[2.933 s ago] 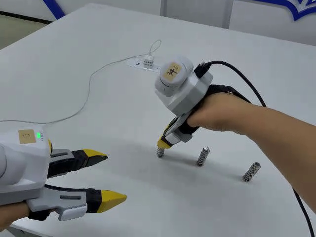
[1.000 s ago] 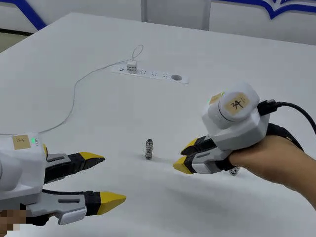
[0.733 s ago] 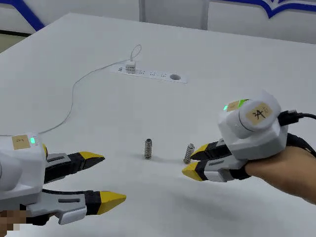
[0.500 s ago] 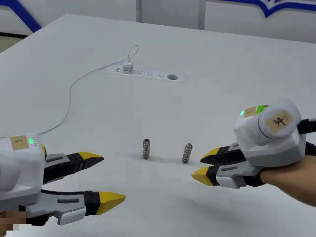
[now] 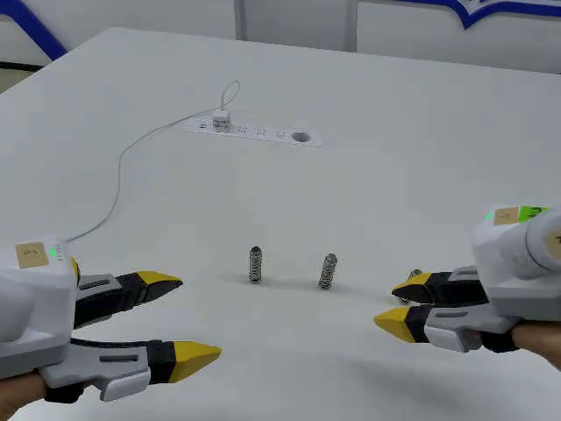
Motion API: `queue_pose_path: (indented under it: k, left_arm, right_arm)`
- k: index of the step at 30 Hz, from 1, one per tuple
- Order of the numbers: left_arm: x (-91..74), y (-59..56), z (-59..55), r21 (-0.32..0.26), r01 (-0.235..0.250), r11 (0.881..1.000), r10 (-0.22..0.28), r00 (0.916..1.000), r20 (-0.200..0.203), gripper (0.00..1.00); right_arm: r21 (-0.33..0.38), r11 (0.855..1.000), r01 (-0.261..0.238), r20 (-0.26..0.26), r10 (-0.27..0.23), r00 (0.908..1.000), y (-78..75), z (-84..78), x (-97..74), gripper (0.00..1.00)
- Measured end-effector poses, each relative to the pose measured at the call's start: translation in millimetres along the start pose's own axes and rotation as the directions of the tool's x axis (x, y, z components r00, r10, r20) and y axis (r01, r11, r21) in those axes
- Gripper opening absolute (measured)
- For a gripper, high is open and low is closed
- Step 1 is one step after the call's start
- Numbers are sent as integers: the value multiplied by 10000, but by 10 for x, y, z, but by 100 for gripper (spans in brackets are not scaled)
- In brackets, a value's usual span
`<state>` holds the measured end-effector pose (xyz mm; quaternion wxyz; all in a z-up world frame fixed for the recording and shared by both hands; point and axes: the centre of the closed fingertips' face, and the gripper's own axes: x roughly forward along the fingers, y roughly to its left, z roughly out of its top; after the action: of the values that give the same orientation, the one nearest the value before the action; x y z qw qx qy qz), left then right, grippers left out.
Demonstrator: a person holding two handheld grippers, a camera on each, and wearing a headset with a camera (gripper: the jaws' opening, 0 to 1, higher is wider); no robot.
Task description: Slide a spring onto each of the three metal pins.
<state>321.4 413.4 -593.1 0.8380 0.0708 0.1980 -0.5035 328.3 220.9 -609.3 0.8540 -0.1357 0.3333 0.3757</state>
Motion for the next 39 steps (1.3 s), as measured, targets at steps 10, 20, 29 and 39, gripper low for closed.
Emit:
queue_pose_path:
  k: [10,20,29,39]
  left_arm:
    - [19,-6,-9,15,81,10000,-80,9999,-70,59]
    - [57,-14,-16,28,172,9998,-171,9997,-159,59]
    - [68,-11,-32,10,171,9999,-170,9996,-217,59]
    - [74,-3,-55,-39,138,9999,-139,9996,-250,59]
  right_arm:
    - [202,9994,291,245,-295,9993,-144,-187,-149,33]
    - [281,9983,502,799,-523,9954,-282,-290,-283,39]
    - [25,9986,526,1099,-525,9926,-321,-394,-329,45]
    - [47,9975,700,1279,-700,9893,-314,-439,-420,49]
